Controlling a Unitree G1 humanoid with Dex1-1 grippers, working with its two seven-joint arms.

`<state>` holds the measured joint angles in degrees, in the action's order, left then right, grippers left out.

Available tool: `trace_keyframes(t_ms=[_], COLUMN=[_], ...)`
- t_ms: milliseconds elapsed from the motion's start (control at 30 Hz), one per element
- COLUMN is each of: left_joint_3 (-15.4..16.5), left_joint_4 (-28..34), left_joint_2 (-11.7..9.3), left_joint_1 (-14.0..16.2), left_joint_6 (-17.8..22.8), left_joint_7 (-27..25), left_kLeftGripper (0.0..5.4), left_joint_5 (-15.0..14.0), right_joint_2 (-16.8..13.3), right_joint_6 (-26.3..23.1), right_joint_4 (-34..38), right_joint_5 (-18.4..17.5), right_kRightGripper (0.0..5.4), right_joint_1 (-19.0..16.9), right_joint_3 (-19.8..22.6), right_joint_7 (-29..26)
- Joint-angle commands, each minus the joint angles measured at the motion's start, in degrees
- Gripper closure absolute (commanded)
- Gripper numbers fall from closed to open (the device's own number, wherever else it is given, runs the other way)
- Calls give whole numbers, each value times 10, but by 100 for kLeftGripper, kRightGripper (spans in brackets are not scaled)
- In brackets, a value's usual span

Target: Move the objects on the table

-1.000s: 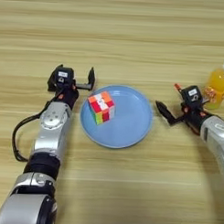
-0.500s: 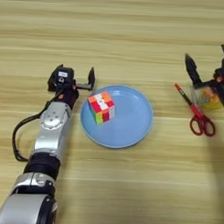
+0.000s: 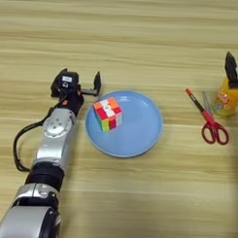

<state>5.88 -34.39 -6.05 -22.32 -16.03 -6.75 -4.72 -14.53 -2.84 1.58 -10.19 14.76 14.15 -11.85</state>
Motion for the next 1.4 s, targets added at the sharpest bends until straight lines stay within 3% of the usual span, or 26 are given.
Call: trace_keyframes(t_ms=[33,300,533,1067,1400], left_joint_3=[-3,-2,-3,-3,-3], left_joint_4=[3,2,3,1,1], left_joint_2=[1,1,1,1,2], left_joint_1=[-5,-6,-5,-6,-7], left_joint_6=[4,4,4,4,5], left_joint_7=[2,2,2,3,3], left_kLeftGripper=[0,0,0,0,0], left_joint_5=[5,5,5,6,7], right_joint_2=[-14,-24,-23,-16,-10], right_joint_6=[8,23,49,63,56], right_joint_4=[-65,-227,-298,-261,-234], right_joint_5=[0,8,10,7,0], right_kRightGripper=[5,5,5,179,188], right_joint_1=[20,65,85,74,69], right_joint_3=[0,-9,-18,-28,-26], right_joint_7=[-11,-23,-36,-43,-41])
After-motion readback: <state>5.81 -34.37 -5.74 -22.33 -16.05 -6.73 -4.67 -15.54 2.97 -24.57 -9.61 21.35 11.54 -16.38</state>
